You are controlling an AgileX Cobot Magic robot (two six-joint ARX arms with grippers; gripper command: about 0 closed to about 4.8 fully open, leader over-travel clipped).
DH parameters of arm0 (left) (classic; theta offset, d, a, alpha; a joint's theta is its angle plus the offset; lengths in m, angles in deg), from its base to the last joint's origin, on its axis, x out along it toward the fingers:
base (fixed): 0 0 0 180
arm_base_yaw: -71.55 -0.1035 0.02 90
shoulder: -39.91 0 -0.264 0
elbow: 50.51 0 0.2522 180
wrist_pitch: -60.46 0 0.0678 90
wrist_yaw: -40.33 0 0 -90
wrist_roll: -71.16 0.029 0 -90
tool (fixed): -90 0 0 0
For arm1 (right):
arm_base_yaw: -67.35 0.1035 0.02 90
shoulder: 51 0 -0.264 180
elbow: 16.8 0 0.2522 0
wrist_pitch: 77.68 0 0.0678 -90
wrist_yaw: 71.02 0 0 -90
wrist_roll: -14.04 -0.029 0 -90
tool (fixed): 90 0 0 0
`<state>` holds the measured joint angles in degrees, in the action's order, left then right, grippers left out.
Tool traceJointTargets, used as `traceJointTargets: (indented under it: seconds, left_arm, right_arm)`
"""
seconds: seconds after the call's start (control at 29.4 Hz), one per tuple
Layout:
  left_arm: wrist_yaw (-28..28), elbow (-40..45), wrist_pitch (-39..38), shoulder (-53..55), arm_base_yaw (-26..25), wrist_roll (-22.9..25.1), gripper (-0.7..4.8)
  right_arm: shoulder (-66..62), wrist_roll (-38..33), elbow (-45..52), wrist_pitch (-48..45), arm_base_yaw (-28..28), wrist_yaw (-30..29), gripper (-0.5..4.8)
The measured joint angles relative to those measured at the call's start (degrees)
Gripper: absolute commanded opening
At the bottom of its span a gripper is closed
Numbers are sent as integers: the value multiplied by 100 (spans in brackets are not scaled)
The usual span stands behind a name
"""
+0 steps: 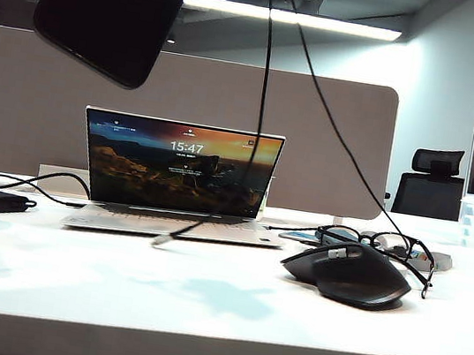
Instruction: Pick up the black phone, pick up the charger plug, insert the charger plug into the phone's charging port, and finally place the connected phone back on the desk.
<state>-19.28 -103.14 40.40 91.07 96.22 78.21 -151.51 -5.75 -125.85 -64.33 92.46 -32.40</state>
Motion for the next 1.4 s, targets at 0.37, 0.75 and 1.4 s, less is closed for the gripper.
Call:
traceJointTargets:
  seconds: [0.37,0.75,1.4]
  left_arm:
    - [0,0,2,0,0,0,-6]
    - [0,0,2,0,0,0,-6]
    - [0,0,0,0,0,0,-6]
  right_arm:
    - [2,267,9,275,-13,-356,-6]
    - [4,-1823,-2,-645,-26,-2192,-6]
    - [4,-2214,-2,-710,-24,-3600,-6]
